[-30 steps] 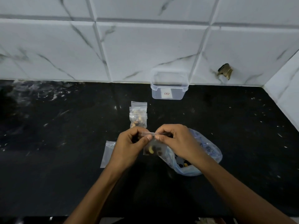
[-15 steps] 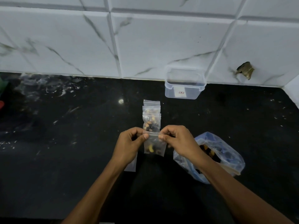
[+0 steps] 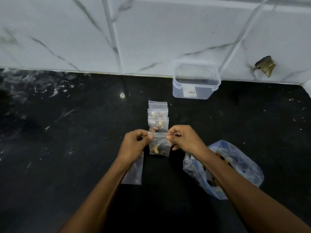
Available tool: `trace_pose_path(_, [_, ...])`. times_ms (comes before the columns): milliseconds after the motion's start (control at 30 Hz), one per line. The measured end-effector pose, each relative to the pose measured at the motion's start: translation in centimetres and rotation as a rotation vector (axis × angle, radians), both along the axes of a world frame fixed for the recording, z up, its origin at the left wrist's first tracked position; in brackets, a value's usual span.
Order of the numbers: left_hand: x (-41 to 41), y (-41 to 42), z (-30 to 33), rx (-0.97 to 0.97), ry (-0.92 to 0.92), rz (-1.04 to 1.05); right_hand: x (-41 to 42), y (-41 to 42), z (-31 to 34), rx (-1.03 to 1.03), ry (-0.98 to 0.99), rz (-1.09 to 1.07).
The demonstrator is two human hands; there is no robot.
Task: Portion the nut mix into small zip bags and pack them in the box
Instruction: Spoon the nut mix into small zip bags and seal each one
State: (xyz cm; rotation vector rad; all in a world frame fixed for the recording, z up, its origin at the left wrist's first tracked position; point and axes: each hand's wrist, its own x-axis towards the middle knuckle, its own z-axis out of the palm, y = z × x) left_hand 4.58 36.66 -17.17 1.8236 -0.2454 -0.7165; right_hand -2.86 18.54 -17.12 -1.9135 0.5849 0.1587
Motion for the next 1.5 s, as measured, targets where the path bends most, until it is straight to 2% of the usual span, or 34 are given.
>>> trace_pose_path(200, [1.7, -0.8, -1.1, 0.088, -0.043, 0.03, 1.8, -0.5, -0.6, -0.005, 0.046, -0.052])
trace_pose_path(400, [3.0, -2.0, -2.5, 0.188, -0.107, 0.066, 3.0, -0.7, -1.6, -0.212, 0.072, -0.085])
trace_pose_path(667, [3.1, -1.4, -2.4, 0.226, -0.148, 0.108, 2.8, -0.2, -1.5, -0.36, 0.096, -0.096])
trace_pose_path(833, [1.4, 3.1, -1.1, 0.33, -0.24, 0.122, 1.1, 1.1, 0.4, -0.512, -0.01, -0.108])
trace_pose_path(933, [-0.4, 6.1, -0.8, 0.476, -0.292, 0.15, 0.0, 3.8, 1.2, -0.419, -0.014, -0.046])
trace_pose_path(1100, [-3.3, 8.6, -1.3, 0.686, -0.24, 0.157, -1.5, 9.2, -0.2, -0.252, 0.176, 0.141])
trace_pose_path(1200, [-4.1, 8.6, -1.8, 0.687, -0.183, 0.158, -1.9, 11.1, -1.4, -0.223, 0.233, 0.164])
trace_pose_path(1500, [-5.3, 8.1, -2.0, 0.576, -0.058, 0.177, -2.0, 11.8, -2.2, -0.065, 0.26, 0.059])
